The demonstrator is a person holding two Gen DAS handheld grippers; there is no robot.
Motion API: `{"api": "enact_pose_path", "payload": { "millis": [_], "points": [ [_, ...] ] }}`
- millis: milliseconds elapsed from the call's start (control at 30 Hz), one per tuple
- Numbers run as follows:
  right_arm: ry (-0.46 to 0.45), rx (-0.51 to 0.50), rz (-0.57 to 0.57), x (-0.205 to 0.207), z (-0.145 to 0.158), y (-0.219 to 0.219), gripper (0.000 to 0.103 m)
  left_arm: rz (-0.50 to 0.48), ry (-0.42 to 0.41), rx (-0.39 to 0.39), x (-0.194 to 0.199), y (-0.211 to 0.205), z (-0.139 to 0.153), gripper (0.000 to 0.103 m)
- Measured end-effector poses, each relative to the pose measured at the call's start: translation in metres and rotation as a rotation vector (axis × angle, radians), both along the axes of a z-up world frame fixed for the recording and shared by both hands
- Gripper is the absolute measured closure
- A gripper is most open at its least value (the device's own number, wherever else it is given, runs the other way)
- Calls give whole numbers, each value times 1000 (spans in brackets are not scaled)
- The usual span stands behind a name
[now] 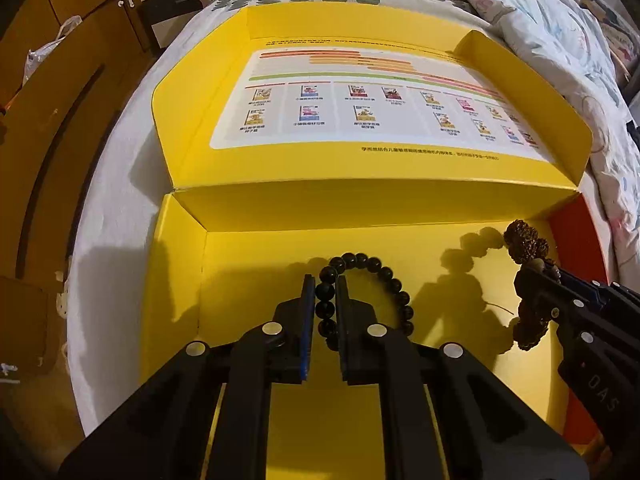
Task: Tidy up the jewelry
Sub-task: 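Open both tools to set the bracelets down inside the yellow box, then withdraw both open tools from the box back over the bed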
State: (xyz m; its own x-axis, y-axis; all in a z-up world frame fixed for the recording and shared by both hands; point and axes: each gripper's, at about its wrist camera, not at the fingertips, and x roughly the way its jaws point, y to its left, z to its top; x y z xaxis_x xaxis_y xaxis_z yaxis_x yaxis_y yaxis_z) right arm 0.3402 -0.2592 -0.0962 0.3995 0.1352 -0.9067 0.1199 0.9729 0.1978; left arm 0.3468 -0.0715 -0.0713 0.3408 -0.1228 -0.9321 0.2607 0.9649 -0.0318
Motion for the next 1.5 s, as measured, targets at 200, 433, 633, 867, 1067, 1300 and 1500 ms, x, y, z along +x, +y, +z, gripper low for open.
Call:
{"api": "enact_pose_path", "payload": {
  "millis": [200, 433, 633, 867, 1067, 1300, 1500],
  "points": [
    [-36, -10, -22, -6, 8, -5, 79, 2, -44, 11, -3, -1, 7, 70],
    [-108, -50, -33, -30, 38, -4, 79, 6, -132, 24, -28, 3, 31, 70],
    [-187, -72, -29, -68, 78, 1, 79, 17, -298, 50, -87, 11, 66, 70],
    [-258, -97, -22, -129, 122, 10, 79, 45, -413, 55, -157, 24, 99, 59],
    [-293, -107, -23, -181, 139, 14, 78, 60, -519, 30, -212, 34, 126, 52],
    [-305, -97, -47, -230, 140, 17, 77, 75, -583, 20, -255, 44, 128, 51],
    [-282, -144, -66, -260, 151, 29, 75, 76, -601, 33, -274, 46, 118, 51]
  ]
}}
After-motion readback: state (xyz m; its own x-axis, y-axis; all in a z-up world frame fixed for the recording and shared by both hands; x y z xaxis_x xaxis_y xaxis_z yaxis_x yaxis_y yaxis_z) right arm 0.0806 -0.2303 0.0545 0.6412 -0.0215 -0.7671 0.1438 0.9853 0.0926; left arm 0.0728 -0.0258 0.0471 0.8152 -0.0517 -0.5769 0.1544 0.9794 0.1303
